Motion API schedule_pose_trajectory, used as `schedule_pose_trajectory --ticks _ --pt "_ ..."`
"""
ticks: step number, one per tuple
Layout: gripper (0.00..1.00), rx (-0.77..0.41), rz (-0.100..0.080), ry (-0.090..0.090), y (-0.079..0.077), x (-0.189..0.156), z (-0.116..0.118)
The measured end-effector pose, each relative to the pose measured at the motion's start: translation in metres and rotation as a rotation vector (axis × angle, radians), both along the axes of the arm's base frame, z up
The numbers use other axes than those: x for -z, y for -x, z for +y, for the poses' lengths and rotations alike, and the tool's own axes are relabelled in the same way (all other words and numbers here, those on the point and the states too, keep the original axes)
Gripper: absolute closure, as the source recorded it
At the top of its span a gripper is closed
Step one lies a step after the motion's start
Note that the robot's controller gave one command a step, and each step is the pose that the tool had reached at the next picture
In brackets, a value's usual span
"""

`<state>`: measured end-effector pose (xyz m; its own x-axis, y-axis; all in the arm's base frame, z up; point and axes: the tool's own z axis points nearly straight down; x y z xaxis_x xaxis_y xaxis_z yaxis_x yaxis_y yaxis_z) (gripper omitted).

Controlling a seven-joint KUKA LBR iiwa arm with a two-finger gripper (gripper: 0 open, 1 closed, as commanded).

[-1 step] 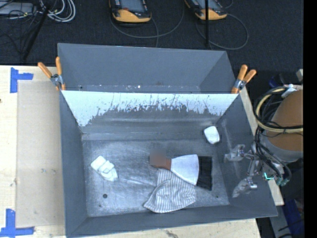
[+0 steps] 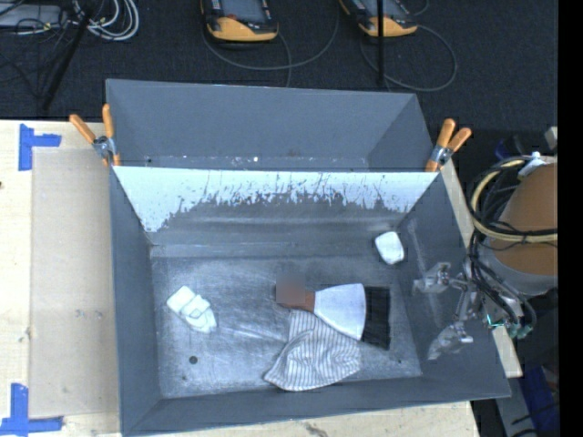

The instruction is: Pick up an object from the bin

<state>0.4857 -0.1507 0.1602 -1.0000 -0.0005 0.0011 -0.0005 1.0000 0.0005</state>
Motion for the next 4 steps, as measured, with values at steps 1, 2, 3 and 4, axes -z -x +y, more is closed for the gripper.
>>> schedule_pose_trajectory --ticks 1,2,3,4 --pt "1.00 0.056 -0.003 0.004 -0.038 0.083 0.052" --pt "1.00 0.056 -0.003 0.004 -0.038 0.083 0.052" --pt "1.00 0.022 0.000 0.001 -0.033 0.008 0.056" --pt "1.00 0.022 0.000 0.001 -0.033 0.008 0.056"
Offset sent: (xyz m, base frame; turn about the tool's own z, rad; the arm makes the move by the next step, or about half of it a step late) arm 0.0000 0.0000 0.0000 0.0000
